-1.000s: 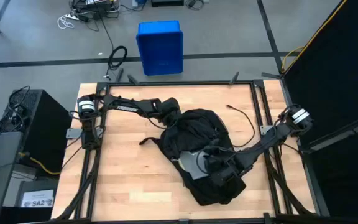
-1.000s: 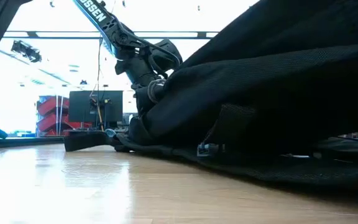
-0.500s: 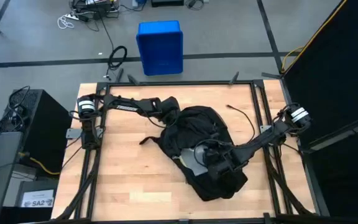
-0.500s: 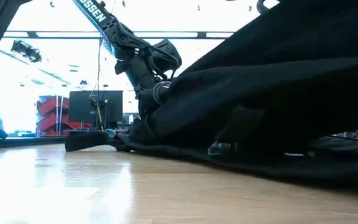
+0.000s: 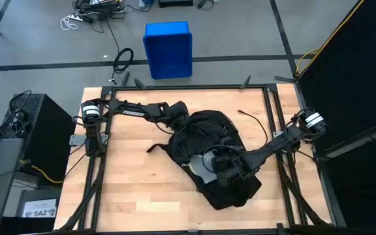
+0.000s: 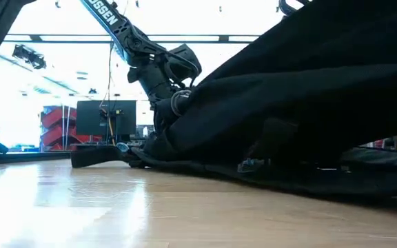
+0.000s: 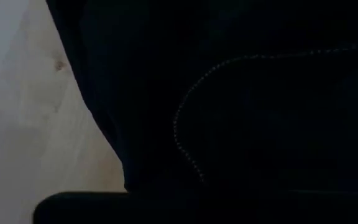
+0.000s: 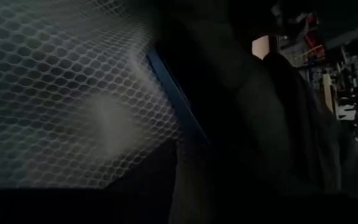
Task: Unpack backpack
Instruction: Remove the phone from the backpack
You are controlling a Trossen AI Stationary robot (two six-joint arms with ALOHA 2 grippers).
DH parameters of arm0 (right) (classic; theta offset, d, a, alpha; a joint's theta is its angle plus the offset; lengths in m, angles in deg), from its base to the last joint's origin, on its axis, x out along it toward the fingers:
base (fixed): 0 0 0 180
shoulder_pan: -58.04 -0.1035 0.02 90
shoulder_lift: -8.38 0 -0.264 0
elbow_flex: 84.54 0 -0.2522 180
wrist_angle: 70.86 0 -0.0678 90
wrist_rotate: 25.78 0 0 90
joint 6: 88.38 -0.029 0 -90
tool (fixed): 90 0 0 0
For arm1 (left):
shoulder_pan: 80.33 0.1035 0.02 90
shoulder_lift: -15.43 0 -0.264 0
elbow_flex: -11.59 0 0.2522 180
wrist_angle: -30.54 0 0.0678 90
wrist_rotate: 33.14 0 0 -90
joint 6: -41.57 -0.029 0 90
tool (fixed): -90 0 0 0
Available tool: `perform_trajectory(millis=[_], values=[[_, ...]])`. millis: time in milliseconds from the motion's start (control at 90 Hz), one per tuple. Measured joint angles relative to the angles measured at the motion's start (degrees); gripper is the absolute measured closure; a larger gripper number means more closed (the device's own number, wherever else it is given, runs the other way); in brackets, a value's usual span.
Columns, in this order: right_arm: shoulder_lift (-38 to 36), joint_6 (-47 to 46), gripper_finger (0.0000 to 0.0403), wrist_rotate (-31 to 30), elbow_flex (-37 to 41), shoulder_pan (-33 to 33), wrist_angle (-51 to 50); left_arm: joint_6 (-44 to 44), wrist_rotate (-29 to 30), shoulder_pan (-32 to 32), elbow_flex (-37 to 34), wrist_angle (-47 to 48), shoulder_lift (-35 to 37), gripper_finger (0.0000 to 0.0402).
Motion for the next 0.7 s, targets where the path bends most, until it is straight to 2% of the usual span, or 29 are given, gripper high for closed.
perform_trajectory(millis=[544, 700], values=[[0.0, 12.4, 0.0294, 5.0, -0.2, 5.4, 9.5, -0.3, -0.1, 0.0, -0.1, 0.0, 0.0, 0.0401], [0.0, 15.1, 0.0315, 5.4, -0.3, 6.2, 10.7, -1.3, -0.1, 0.0, -0.1, 0.0, 0.0, 0.0401]])
